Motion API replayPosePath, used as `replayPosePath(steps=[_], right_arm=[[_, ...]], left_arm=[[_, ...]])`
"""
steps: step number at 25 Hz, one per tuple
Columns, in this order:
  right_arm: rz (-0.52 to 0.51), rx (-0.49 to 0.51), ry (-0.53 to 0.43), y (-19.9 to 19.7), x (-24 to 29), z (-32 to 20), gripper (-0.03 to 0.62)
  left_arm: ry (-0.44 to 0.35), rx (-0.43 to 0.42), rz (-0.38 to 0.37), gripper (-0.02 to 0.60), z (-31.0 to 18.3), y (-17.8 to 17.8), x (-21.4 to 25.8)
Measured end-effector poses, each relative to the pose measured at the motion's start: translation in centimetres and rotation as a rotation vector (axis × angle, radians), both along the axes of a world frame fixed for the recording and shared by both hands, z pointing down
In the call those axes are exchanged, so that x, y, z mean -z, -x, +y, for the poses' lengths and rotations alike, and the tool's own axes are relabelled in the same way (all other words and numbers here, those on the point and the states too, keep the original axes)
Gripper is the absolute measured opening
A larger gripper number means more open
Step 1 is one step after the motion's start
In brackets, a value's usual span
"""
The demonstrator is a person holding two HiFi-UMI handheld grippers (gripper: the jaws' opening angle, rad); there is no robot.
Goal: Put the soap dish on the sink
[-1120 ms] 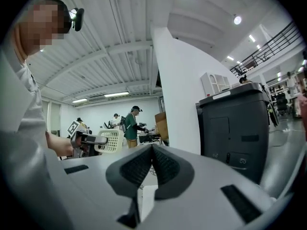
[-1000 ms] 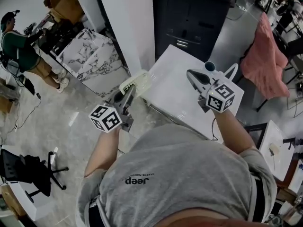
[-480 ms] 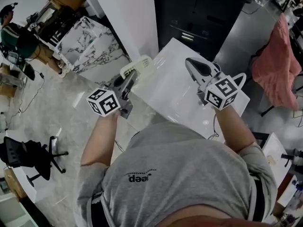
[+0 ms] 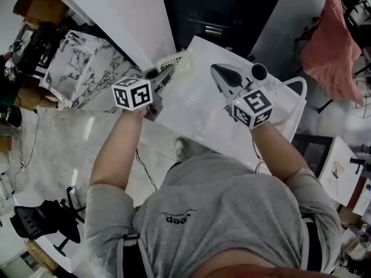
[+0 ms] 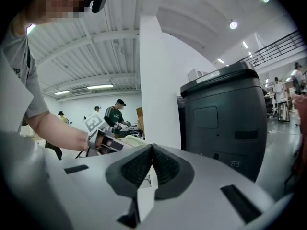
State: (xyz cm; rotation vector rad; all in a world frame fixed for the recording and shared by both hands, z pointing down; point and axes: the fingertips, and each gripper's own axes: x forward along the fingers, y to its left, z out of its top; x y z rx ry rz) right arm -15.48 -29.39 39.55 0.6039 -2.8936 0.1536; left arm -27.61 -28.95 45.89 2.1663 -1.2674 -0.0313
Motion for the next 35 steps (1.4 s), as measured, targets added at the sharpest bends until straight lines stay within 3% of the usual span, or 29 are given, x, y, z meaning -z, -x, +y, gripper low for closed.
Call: replayPosePath(steps=[9, 18, 26, 35], right_arm=[[0.034, -0.101, 0.093, -0.3, -7.4, -2.4, 0.054], [0.032, -0.205, 0.129, -1.9, -12.1, -6.2, 0.054], [0.055, -0.199, 0.181, -2.0, -16.0, -6.3, 0.054], [0.078, -0.168, 0.226, -1.9, -18.1, -6.1, 0.054]], left_arm=[[0.238, -0.16, -0.061, 0.023, -10.3, -1.8, -10.7], [0.34, -0.264, -0.092, 0.023, -16.4, -5.5, -17.0], [0.455, -0.324, -0.11, 0.027, -19.0, -8.0, -21.0], [0.577, -0.382, -0.321, 0.151, -20.2, -8.0, -23.5]])
